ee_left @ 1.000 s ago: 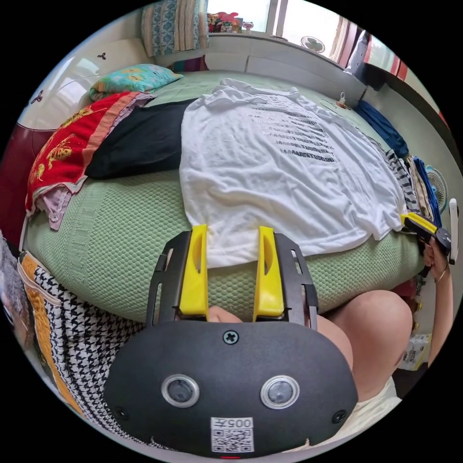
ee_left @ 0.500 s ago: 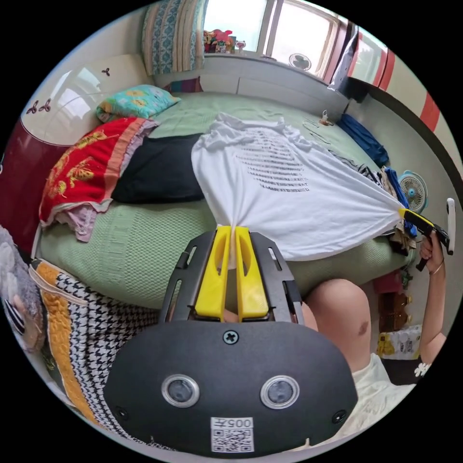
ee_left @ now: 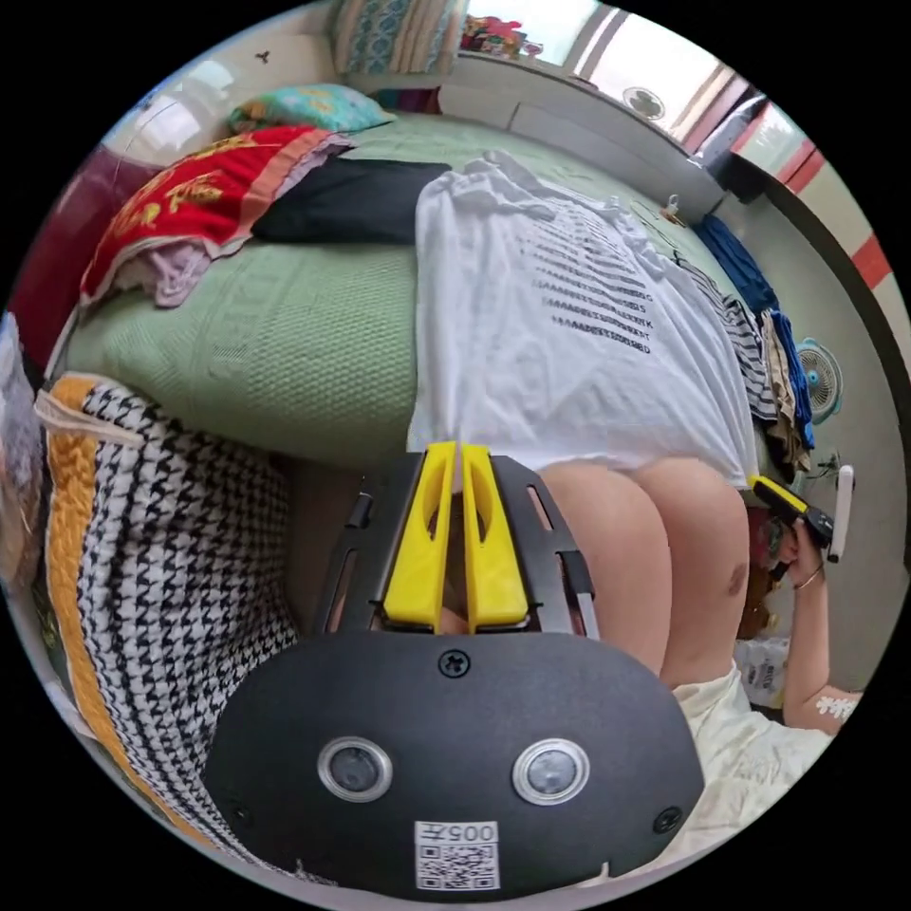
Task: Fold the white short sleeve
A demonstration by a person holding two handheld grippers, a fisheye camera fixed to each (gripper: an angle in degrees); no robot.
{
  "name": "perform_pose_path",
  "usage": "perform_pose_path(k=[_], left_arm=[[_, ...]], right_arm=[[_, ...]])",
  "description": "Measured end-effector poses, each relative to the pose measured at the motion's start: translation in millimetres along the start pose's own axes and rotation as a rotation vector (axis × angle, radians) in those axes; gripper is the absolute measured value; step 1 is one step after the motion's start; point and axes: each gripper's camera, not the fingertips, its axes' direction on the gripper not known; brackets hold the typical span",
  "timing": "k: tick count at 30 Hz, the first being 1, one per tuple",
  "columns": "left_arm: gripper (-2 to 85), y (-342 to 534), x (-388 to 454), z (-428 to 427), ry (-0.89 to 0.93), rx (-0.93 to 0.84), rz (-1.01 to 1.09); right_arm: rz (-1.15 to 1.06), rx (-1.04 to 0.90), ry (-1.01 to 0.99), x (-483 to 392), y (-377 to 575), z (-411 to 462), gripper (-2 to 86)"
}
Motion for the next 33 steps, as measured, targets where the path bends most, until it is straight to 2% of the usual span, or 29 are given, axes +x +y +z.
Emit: perform_pose_path(k=[4, 7, 9, 12, 14, 16, 18, 21, 24, 28, 30, 33], left_arm=[[0.9, 5.5, -12.5, -41.2, -0.121, 0.091, -0.025], [2.2, -42.9, 11.7, -65.4, -0.102, 0.219, 0.028], [4.3, -87.3, 40.0, -63.8, -0.034, 0.286, 0.089], [7.3, -170.6, 93.7, -30.6, 0.069, 0.329, 0.160], [8.3, -234.5, 132.9, 17.4, 0.097, 0.323, 0.169], [8.3, -272.2, 154.3, 60.2, 0.089, 0.278, 0.151], [8.1, -295.1, 168.8, 100.0, 0.082, 0.228, 0.152], [7.6, -313.7, 176.1, 136.8, 0.044, 0.189, 0.139], [6.6, -329.2, 174.3, 159.7, 0.012, 0.169, 0.098], [6.2, -344.3, 179.6, 186.1, 0.024, 0.123, 0.097], [6.2, -347.5, 184.7, 192.2, 0.028, 0.117, 0.110], [6.3, -350.6, 191.6, 203.3, 0.022, 0.111, 0.132]], right_arm=[[-0.053, -0.052, -0.033, 5.6, 6.5, -10.0, -0.4], [-0.129, 0.114, -0.054, 1.0, -19.0, -55.9, 2.7], [-0.191, 0.276, -0.052, -14.7, -68.1, -89.0, 4.6], [-0.237, 0.425, -0.073, -39.8, -150.3, -98.9, 6.2], [-0.242, 0.455, -0.054, -56.1, -208.7, -85.4, 6.9], [-0.223, 0.435, -0.032, -69.4, -271.2, -58.6, 7.4], [-0.185, 0.337, 0.006, -79.9, -351.3, -9.3, 7.8], [-0.146, 0.194, 0.058, -83.5, -426.1, 54.6, 7.1], [-0.164, 0.125, 0.081, -87.0, -461.2, 99.3, 6.4], [-0.192, 0.187, 0.095, -81.5, -470.7, 88.5, 1.8], [-0.154, 0.256, 0.071, -54.1, -471.5, 59.8, -0.9], [-0.033, 0.244, 0.108, 3.3, -478.2, 41.2, -1.5]])
